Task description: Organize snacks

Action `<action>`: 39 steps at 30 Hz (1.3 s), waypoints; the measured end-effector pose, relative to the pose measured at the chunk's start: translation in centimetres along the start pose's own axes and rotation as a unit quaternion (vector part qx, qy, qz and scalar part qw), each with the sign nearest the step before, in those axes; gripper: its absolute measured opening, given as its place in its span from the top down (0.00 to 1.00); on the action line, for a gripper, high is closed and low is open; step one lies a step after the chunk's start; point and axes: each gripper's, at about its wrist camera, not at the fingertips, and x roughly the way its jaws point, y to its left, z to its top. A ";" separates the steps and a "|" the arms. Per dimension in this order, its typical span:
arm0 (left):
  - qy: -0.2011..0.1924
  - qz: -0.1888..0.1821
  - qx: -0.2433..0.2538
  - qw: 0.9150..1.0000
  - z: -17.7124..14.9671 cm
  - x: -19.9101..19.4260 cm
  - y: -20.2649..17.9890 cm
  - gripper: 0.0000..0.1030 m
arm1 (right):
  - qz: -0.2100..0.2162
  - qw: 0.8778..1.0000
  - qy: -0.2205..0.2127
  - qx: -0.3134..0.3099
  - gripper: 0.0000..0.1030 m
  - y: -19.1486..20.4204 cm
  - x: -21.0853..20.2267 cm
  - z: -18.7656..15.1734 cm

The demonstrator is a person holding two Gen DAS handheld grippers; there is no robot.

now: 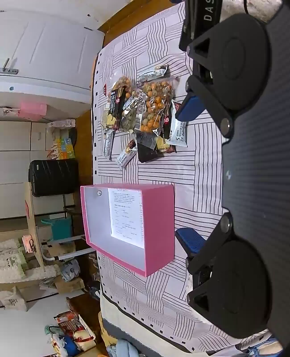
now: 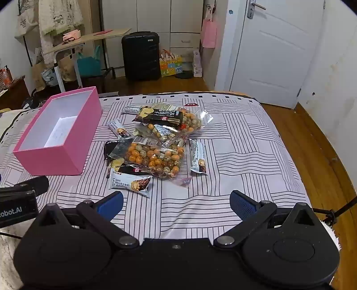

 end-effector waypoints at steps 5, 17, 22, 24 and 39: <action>0.001 0.000 -0.001 1.000 0.1 0.1 -0.3 0.00 | -0.003 1.000 -0.001 0.000 0.00 0.0 0.0 0.0; -0.001 -0.004 -0.006 1.000 -0.2 0.0 0.0 0.00 | -0.013 1.000 -0.002 -0.001 0.00 -0.4 0.1 -0.1; 0.002 -0.005 -0.005 1.000 -0.4 0.1 0.0 0.00 | -0.012 1.000 -0.002 -0.001 0.00 -0.4 0.1 -0.1; 0.004 -0.005 -0.005 1.000 -0.4 0.0 -0.1 0.00 | -0.013 1.000 -0.002 -0.002 0.00 -0.4 0.1 -0.1; 0.008 -0.005 -0.006 1.000 -0.6 0.3 -0.2 0.00 | -0.018 1.000 -0.003 -0.003 0.00 -0.7 0.1 -0.4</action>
